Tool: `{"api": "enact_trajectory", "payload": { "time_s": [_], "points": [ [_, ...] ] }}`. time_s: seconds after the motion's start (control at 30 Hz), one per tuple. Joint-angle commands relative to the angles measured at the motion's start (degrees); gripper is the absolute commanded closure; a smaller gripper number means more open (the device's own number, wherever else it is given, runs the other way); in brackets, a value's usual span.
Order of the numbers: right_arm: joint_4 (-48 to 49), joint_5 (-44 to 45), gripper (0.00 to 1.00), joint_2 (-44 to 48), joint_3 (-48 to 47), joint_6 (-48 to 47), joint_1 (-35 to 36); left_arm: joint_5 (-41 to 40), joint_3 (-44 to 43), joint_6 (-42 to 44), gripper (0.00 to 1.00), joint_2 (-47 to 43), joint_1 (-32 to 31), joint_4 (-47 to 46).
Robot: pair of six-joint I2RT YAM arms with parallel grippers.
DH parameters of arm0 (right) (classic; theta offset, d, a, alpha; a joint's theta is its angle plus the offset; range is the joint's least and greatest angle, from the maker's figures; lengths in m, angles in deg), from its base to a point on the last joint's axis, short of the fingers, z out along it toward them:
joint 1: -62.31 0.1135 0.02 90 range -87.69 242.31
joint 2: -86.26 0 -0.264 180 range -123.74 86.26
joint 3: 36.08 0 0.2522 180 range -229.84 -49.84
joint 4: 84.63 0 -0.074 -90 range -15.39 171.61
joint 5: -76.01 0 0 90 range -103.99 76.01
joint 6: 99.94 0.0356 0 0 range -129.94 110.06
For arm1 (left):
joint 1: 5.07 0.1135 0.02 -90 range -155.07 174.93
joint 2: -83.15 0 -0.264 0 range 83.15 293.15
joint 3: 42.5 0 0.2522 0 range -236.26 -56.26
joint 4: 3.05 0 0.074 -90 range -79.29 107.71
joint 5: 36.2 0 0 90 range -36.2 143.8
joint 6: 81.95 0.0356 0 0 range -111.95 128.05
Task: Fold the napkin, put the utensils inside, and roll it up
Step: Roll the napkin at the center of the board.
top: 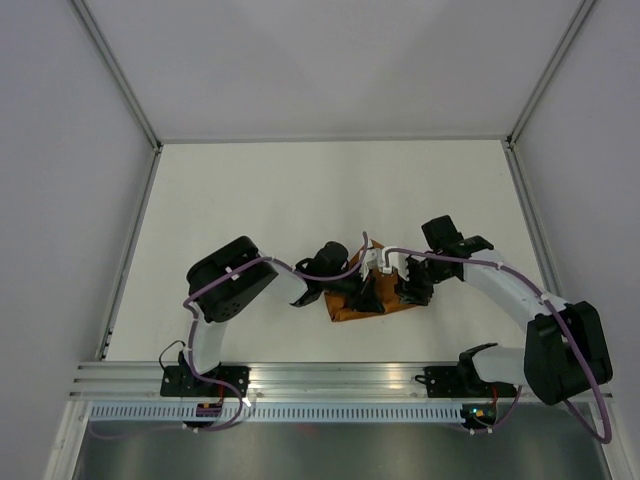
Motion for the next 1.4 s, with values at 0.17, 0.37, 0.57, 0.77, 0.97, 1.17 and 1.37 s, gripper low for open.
{"api": "enact_trajectory", "payload": {
  "time_s": [0.17,0.37,0.57,0.77,0.97,1.17,1.37],
  "points": [
    [7.3,3.2,0.43,-1.1,2.6,2.3,5.2,-0.6,0.3,0.6,0.98,4.6,0.4,5.7],
    [10.4,5.5,0.45,-3.1,5.8,3.2,8.4,-0.2,0.2,0.5,0.98,5.1,0.5,5.7],
    [13.9,8.0,0.52,-3.8,7.5,5.7,11.3,0.2,0.0,0.5,0.98,5.3,0.7,5.6],
    [15.8,9.6,0.67,-4.6,8.7,7.7,11.4,-1.3,0.8,0.2,0.96,4.6,0.9,5.3],
    [16.0,9.3,0.82,-5.9,8.8,8.7,11.4,-3.8,2.5,-2.4,0.86,2.4,1.3,4.0],
    [13.2,8.0,0.84,-8.9,6.3,7.4,10.3,-6.3,6.2,-7.2,0.75,-1.1,1.4,-1.0],
    [7.5,4.5,0.84,-14.5,1.0,4.3,6.7,-8.2,8.8,-12.5,0.69,-3.3,1.9,-7.4]
  ]
}}
